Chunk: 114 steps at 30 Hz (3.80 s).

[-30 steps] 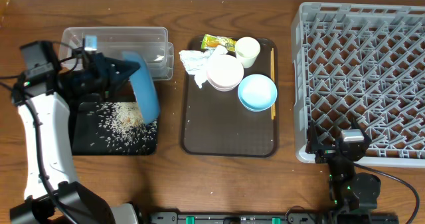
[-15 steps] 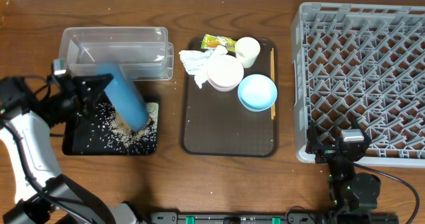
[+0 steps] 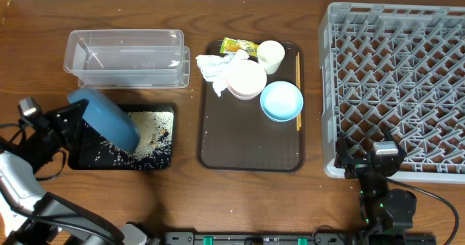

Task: Sort waste into correct bins and load items into the dishwasher rack
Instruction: 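Carry the plate over the black tray and tip rice onto it, then carry the blue plate back and set it on the brown tray, then release the plate and raise the left gripper to a hold pose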

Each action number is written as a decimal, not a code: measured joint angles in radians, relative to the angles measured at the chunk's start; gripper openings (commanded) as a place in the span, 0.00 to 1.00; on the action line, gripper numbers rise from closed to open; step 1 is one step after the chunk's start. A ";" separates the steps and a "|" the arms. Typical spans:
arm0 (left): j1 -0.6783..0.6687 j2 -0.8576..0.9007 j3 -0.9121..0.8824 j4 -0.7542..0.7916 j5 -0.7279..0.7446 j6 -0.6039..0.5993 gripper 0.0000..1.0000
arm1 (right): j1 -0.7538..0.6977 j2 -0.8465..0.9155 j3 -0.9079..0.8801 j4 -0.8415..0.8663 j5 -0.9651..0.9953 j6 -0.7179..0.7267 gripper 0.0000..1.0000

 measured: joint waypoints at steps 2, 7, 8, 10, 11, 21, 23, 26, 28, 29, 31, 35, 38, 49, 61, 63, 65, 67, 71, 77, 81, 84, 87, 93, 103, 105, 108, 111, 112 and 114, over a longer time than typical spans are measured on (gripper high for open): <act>0.002 0.000 0.000 -0.008 0.000 0.003 0.06 | 0.000 0.000 0.000 0.000 0.000 0.000 0.99; 0.002 0.000 0.000 -0.006 0.003 0.018 0.06 | 0.000 0.000 0.000 0.000 0.000 0.000 0.99; 0.002 0.000 0.000 -0.033 0.006 0.023 0.06 | 0.000 0.000 0.000 0.000 0.000 0.000 0.99; 0.002 0.000 -0.001 -0.084 0.009 0.037 0.06 | 0.000 0.000 0.000 0.000 0.000 0.000 0.99; 0.002 0.000 -0.002 -0.088 0.010 0.050 0.06 | 0.000 0.000 0.000 0.000 0.000 0.000 0.99; -0.085 -0.071 -0.003 -0.388 0.015 0.267 0.06 | 0.000 0.000 0.000 0.000 0.000 0.000 0.99; -0.141 -0.125 -0.003 -0.392 0.016 0.338 0.06 | 0.000 0.000 0.000 0.000 0.000 0.000 0.99; -0.208 -0.203 -0.003 -0.389 0.016 0.403 0.06 | 0.000 0.000 0.000 0.000 0.000 0.000 0.99; -0.244 -0.246 -0.003 -0.388 0.015 0.426 0.06 | 0.000 0.000 0.000 0.000 0.000 0.000 0.99; -0.263 -0.266 -0.003 -0.388 0.014 0.435 0.06 | 0.000 0.000 0.000 0.000 0.000 0.000 0.99; -0.319 -0.309 -0.003 -0.381 0.008 0.444 0.07 | 0.000 0.000 0.000 0.000 0.000 0.000 0.99; -0.494 -0.391 -0.003 -0.356 -0.066 0.460 0.07 | 0.000 0.000 0.000 0.000 0.000 0.000 0.99; -0.634 -0.426 -0.003 -0.317 -0.148 0.436 0.07 | 0.000 0.000 0.000 0.000 0.000 0.000 0.99; -1.316 -0.407 -0.003 0.067 -0.849 -0.018 0.07 | 0.000 0.000 0.000 0.000 0.000 0.000 0.99; -1.798 -0.106 -0.003 0.309 -1.449 -0.212 0.07 | 0.000 0.000 0.000 0.000 0.000 0.000 0.99; -1.825 -0.042 -0.003 0.363 -1.472 -0.217 0.07 | 0.000 0.000 0.000 0.000 0.000 0.000 0.99; -1.844 0.020 -0.003 0.401 -1.486 -0.220 0.07 | 0.000 0.000 0.000 0.000 0.000 0.000 0.99; -1.857 0.071 -0.003 0.417 -1.498 -0.220 0.07 | 0.000 0.000 0.000 0.000 0.000 0.000 0.99; -1.860 0.096 -0.003 0.425 -1.509 -0.219 0.17 | 0.000 0.000 0.000 0.000 0.000 0.000 0.99; -1.860 0.094 -0.003 0.425 -1.513 -0.229 0.53 | 0.000 0.000 0.000 0.000 0.000 0.000 0.99; -1.860 0.093 -0.003 0.422 -1.516 -0.230 0.54 | 0.000 0.000 0.000 0.000 0.000 0.000 0.99; -1.860 0.091 0.008 0.419 -1.518 -0.216 0.58 | 0.000 0.000 0.000 0.000 0.000 0.000 0.99; -1.852 0.068 0.036 0.417 -1.542 -0.202 0.63 | 0.000 0.000 0.000 0.000 0.000 0.000 0.99; -1.780 -0.019 0.151 0.396 -1.623 -0.162 0.64 | 0.000 0.000 0.000 0.000 0.000 0.000 0.99; -1.591 0.134 0.567 -0.039 -1.527 -0.093 0.75 | 0.000 0.000 0.000 0.000 0.000 0.000 0.99; -1.581 0.169 0.595 -0.050 -1.519 -0.064 0.77 | 0.000 0.000 0.000 0.000 0.000 0.000 0.99; -1.580 0.210 0.599 -0.051 -1.532 -0.037 0.81 | 0.000 0.000 0.000 0.000 0.000 0.000 0.99; -1.580 0.233 0.599 -0.047 -1.581 -0.027 0.81 | 0.000 0.000 0.000 0.000 0.000 0.000 0.99; -1.580 0.236 0.599 -0.046 -1.609 -0.026 0.81 | 0.000 0.000 0.000 0.000 0.000 0.000 0.99; -1.577 0.235 0.599 -0.046 -1.690 -0.034 0.81 | 0.000 0.000 0.000 0.000 0.000 0.000 0.99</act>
